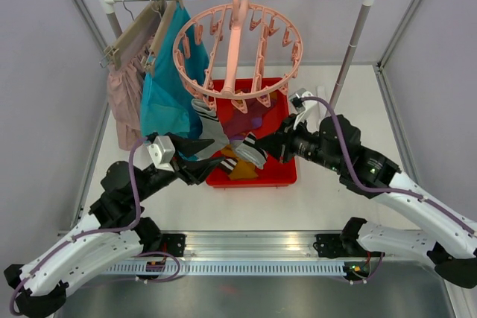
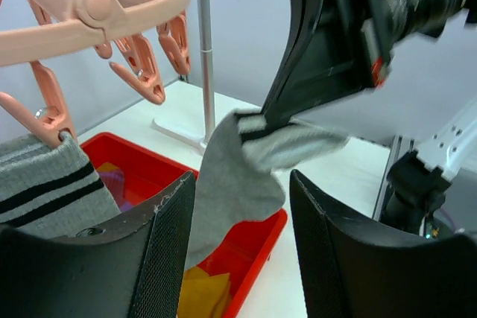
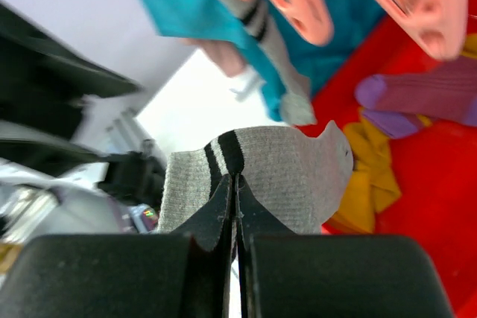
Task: Clip the socks to the hanger
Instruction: Pick up the sock from the bin.
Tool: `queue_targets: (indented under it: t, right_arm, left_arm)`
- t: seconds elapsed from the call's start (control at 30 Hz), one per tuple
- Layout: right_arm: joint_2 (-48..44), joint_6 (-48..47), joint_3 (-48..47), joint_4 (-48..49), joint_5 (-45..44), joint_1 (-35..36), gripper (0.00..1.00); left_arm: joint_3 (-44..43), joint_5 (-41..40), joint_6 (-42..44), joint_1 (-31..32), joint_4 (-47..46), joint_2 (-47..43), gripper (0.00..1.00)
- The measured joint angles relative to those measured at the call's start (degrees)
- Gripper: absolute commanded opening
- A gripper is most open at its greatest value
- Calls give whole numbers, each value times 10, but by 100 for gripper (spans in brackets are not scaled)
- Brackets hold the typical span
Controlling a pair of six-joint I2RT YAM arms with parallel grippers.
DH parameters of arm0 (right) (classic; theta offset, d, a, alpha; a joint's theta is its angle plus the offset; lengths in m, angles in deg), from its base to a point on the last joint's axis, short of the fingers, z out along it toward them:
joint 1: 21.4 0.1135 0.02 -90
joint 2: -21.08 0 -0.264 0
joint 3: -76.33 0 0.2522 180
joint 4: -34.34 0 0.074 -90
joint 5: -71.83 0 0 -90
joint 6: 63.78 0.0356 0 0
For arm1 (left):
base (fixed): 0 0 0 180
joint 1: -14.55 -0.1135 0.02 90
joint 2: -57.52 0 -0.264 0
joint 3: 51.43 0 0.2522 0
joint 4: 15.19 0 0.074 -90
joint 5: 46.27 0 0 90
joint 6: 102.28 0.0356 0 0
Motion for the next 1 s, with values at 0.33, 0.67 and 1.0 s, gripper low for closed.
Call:
queue_targets:
  t: [0.33, 0.67, 1.0]
  right_arm:
    - [2, 58, -80, -44, 136, 0, 0]
    - [35, 101, -88, -54, 206, 0, 0]
    - [76, 142, -100, -47, 233, 0, 0]
  left_arm:
    - [45, 32, 70, 0, -75, -6, 60]
    - [44, 70, 94, 1, -113, 37, 61]
    - [38, 125, 103, 5, -108, 20, 61]
